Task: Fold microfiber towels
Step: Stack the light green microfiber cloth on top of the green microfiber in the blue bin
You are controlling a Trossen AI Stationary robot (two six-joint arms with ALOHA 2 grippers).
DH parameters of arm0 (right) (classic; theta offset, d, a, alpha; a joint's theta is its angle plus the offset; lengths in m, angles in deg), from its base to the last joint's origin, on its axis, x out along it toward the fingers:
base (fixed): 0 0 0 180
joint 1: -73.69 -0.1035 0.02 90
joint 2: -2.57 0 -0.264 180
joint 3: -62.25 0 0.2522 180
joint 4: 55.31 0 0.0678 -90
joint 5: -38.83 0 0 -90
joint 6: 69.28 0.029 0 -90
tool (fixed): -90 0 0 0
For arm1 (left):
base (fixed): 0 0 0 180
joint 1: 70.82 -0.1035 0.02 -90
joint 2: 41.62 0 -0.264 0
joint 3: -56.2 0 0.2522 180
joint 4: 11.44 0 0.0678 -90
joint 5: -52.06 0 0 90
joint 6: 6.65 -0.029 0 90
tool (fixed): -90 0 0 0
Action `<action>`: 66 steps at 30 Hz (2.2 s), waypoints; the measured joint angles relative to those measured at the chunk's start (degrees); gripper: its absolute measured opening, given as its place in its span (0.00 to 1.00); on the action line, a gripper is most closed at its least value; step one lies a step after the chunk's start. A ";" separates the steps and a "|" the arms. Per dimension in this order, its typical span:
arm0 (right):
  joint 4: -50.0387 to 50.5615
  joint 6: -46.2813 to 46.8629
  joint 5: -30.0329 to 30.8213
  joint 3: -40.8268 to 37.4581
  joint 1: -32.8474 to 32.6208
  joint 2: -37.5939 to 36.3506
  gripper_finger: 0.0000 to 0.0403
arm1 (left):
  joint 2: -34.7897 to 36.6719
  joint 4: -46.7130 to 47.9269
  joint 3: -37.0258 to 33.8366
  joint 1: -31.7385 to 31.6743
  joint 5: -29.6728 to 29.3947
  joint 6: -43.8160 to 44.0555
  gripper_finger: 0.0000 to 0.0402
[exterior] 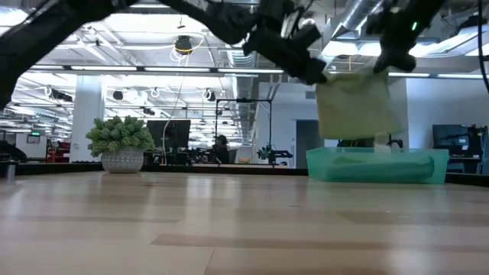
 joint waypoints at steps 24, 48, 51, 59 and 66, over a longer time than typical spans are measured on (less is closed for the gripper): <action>14.64 10.52 -15.95 -4.74 6.23 2.74 0.01 | -9.66 19.95 9.36 2.73 5.13 8.37 0.00; 20.07 18.70 -25.55 -12.09 -3.13 6.99 0.20 | -13.42 25.27 9.36 4.88 10.72 11.83 0.11; 20.84 18.68 -25.63 -10.39 -3.06 6.99 0.32 | -13.41 27.44 12.34 4.88 8.76 11.76 0.20; 30.16 21.28 -31.72 -0.89 -1.46 6.68 0.61 | -13.19 41.63 24.26 3.96 8.96 13.68 0.36; 27.38 20.78 -43.25 -0.21 12.71 5.09 0.32 | -12.29 41.37 23.07 2.28 13.10 19.57 0.35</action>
